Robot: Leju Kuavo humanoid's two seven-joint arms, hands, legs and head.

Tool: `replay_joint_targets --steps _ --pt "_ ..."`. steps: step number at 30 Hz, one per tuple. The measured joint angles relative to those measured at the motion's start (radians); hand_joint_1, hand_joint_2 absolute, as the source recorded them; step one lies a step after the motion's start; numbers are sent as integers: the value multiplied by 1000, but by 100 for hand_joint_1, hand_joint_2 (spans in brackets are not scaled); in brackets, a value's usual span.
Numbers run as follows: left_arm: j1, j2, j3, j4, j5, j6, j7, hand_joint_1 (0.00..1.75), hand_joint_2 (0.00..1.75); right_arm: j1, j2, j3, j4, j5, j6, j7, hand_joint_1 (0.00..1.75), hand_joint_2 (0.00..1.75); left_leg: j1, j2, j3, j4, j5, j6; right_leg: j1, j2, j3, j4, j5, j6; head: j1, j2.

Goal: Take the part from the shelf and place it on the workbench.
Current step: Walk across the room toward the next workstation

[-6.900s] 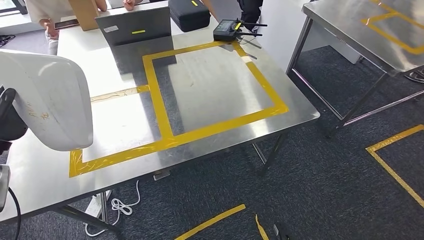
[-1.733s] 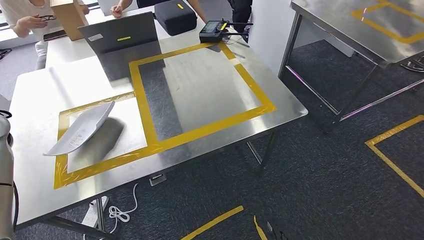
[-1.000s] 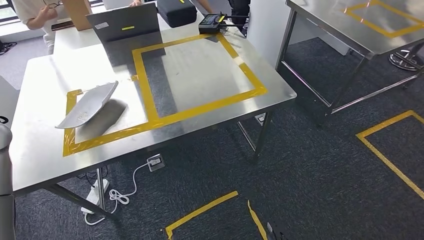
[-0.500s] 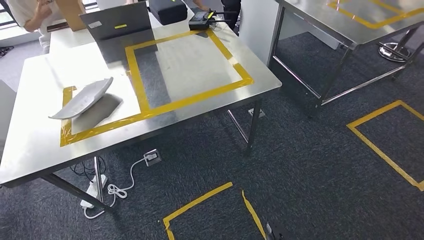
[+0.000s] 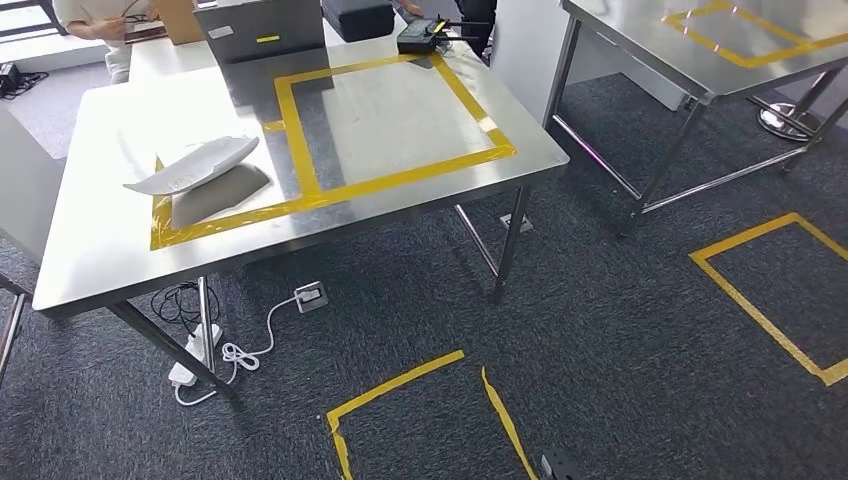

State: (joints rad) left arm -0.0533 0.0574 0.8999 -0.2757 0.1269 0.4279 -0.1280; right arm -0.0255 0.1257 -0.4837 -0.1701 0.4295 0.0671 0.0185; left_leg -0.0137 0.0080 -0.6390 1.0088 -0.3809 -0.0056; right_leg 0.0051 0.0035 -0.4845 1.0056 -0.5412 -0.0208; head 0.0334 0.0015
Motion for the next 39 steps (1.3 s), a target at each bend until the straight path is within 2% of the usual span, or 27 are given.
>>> replay_joint_targets --steps 1,2,4,6,7,8,10,12,13,14,16,17,18,21,22,23,24,25,26,28,30,32,33,35,37,38,39 --pt "0 -3 4 8 0 0 2 0 0 -1 0 0 0 0 0 0 0 0 1 -2 -4 0 0 -6 -2 -2 -5 -8 10 -7 1 0" --pt "1 -6 7 16 0 1 3 0 0 -2 0 0 0 0 -1 1 0 0 3 -4 -11 9 -18 -12 -4 -3 -14 -14 24 -15 -1 0" --pt "1 -8 13 27 0 1 3 0 0 -3 0 0 0 0 -2 2 0 0 10 -7 -32 85 -109 -24 -9 -6 -38 -22 52 -22 -9 0" --pt "0 -9 18 34 -2 1 7 0 0 -1 -1 0 0 0 -3 2 0 0 18 -7 -47 204 -199 -36 -11 -8 -69 -21 77 -21 -15 0" --pt "0 -11 19 37 -7 4 12 0 0 0 -1 0 0 0 -4 2 0 0 22 -7 -44 246 -209 -41 -11 -9 -86 -18 90 -19 -16 0" --pt "0 -13 19 40 -17 9 18 0 0 0 -2 0 0 0 -4 2 0 0 25 -7 -29 262 -197 -45 -12 -10 -104 -15 101 -15 -16 0" --pt "-1 -25 16 47 -56 30 29 0 0 1 -4 -1 0 -2 -8 2 0 0 30 -7 50 192 -145 -50 -17 -11 -139 -3 123 -5 -17 0" --pt "-3 -46 2 53 -106 45 35 0 0 2 -12 -3 0 -1 -10 2 0 0 27 -11 152 53 -148 -46 -21 -13 -164 6 141 9 -17 0" --pt "-3 -58 -7 57 -126 48 40 0 0 2 -16 -3 0 1 -11 3 0 0 23 -13 180 4 -163 -41 -22 -14 -169 7 151 17 -16 0" --pt "-4 -70 -16 63 -142 48 49 0 0 2 -21 -3 0 5 -12 4 0 0 18 -15 190 -20 -174 -33 -22 -15 -170 4 161 24 -16 0" --pt "-4 -91 -36 72 -171 34 70 0 0 1 -28 -3 0 13 -12 10 0 0 16 -12 176 -23 -164 -12 -24 -14 -170 1 173 38 -14 0" --pt "-5 -101 -48 76 -192 13 83 0 0 2 -32 -3 0 16 -12 15 0 0 17 -10 169 -23 -156 -2 -25 -12 -176 11 159 44 -14 0" --pt "-5 -109 -65 79 -225 -24 91 0 0 2 -36 -3 0 18 -12 22 0 0 18 -6 161 -24 -147 10 -26 -11 -185 39 125 48 -11 0" --pt "-17 -127 -174 84 -454 -189 127 0 0 0 -42 -3 0 20 -13 33 0 0 14 -1 125 -21 -116 29 -25 -7 -234 223 -22 54 -4 0" --pt "-28 -132 -236 86 -553 -232 154 0 0 -2 -43 -3 0 18 -14 30 0 0 12 -1 109 -18 -104 30 -23 -6 -242 278 -43 54 -4 0" --pt "-39 -137 -300 87 -631 -256 185 0 0 -5 -43 -3 0 16 -17 24 0 0 11 -2 93 -14 -93 30 -23 -5 -238 306 -40 53 -2 0" --pt "-51 -142 -360 88 -676 -264 212 0 0 -8 -42 -3 0 13 -21 19 0 0 9 -2 75 -8 -82 28 -22 -5 -214 296 -18 50 -1 0" --pt "-61 -148 -408 88 -699 -261 230 0 0 -11 -41 -3 0 10 -27 14 0 0 9 -2 57 -1 -74 25 -21 -5 -170 249 10 47 0 0" --pt "-68 -153 -444 88 -701 -255 240 0 0 -13 -40 -3 0 7 -35 10 0 0 9 -1 43 6 -67 21 -20 -4 -116 178 21 42 2 0" --pt "-73 -158 -492 88 -692 -244 248 0 0 -15 -37 -5 0 0 -53 1 0 87 7 2 25 17 -58 11 -14 -3 -30 47 11 29 4 0" --pt "-71 -158 -521 88 -674 -243 246 0 87 -13 -35 -8 0 -4 -65 -4 0 175 7 5 20 16 -47 -1 -9 -2 -12 7 -3 18 4 0" --pt "-65 -155 -530 88 -644 -254 228 0 175 -12 -32 -11 0 -2 -68 -5 0 175 8 3 14 17 -47 -13 -12 -5 -22 2 10 3 4 0" --pt "-60 -153 -531 88 -630 -259 219 0 175 -11 -31 -12 0 0 -67 -6 0 175 9 1 6 35 -66 -20 -15 -8 -28 -2 18 -5 0 0" --pt "-53 -149 -531 88 -612 -257 221 0 175 -12 -29 -12 0 7 -62 -6 0 175 13 -3 -25 124 -143 -32 -17 -11 -42 -4 32 -15 -11 0" --pt "-40 -147 -532 91 -603 -250 239 0 87 -12 -29 -9 -5 10 -58 -7 0 175 16 -4 -57 245 -210 -41 -16 -15 -59 -2 45 -16 -17 0" --pt "-29 -146 -534 93 -597 -247 244 0 44 -12 -29 -5 -12 6 -58 -7 0 131 17 -4 -56 275 -216 -42 -16 -16 -66 -1 50 -16 -18 0" --pt "-15 -144 -538 96 -587 -247 247 0 0 -12 -30 2 -23 -1 -58 -7 0 87 17 -4 -36 268 -205 -42 -16 -17 -73 0 55 -14 -18 0"
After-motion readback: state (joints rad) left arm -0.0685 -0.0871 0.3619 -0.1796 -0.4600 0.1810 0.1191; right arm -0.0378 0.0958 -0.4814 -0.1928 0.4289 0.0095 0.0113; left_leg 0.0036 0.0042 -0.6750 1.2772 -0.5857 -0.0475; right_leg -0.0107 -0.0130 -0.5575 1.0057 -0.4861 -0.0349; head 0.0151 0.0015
